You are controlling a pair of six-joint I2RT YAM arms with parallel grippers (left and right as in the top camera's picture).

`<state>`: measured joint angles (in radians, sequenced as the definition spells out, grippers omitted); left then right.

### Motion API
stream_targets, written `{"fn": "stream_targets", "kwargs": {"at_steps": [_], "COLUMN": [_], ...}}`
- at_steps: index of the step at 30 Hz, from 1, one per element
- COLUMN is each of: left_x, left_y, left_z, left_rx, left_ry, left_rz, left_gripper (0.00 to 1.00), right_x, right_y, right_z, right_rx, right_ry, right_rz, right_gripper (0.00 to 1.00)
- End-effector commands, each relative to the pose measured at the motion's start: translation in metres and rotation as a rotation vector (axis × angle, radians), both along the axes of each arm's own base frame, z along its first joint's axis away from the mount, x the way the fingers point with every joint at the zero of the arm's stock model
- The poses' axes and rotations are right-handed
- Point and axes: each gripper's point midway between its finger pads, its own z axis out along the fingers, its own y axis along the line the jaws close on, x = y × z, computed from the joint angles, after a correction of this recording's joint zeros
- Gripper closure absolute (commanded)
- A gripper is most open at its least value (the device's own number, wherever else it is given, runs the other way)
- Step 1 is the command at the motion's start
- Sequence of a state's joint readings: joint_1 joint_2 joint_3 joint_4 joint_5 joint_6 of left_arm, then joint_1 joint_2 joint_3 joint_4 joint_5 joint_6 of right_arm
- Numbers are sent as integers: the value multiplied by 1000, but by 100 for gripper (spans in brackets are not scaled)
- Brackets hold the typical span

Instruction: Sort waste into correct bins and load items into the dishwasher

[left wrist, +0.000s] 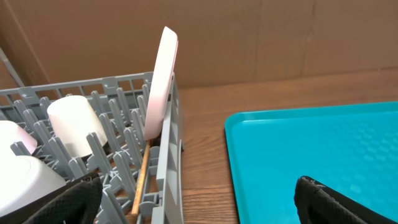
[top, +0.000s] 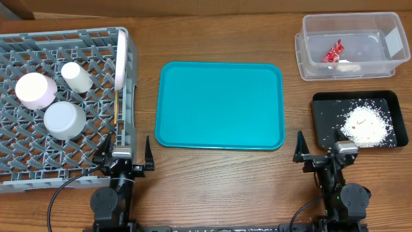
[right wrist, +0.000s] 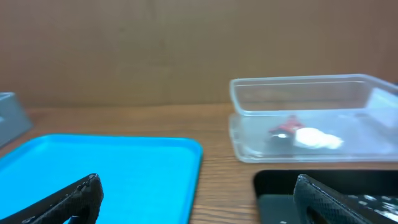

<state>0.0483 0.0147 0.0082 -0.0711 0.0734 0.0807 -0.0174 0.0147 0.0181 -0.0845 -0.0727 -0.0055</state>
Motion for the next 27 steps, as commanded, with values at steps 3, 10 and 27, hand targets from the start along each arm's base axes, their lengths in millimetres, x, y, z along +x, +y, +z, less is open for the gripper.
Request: {"fn": "stream_targets", "kwargs": {"at_steps": [3,10,27], "left_x": [0,0,0], "left_y": [2,2,2], "left_z": [0,0,0], "left_rx": [-13,-13,-13], "left_ry": [-5,-5,-5], "left_rz": [10,10,10], "left_gripper": [0,0,0], "right_x": [0,0,0], "right_y": [-15,-14,-15], "right_z": [-2,-2,-2], "right_rx": [-20,37,30], "right_ry": [-2,0,-1], "right_rz": [-86,-83,-85], "right_gripper": [0,0,0]}}
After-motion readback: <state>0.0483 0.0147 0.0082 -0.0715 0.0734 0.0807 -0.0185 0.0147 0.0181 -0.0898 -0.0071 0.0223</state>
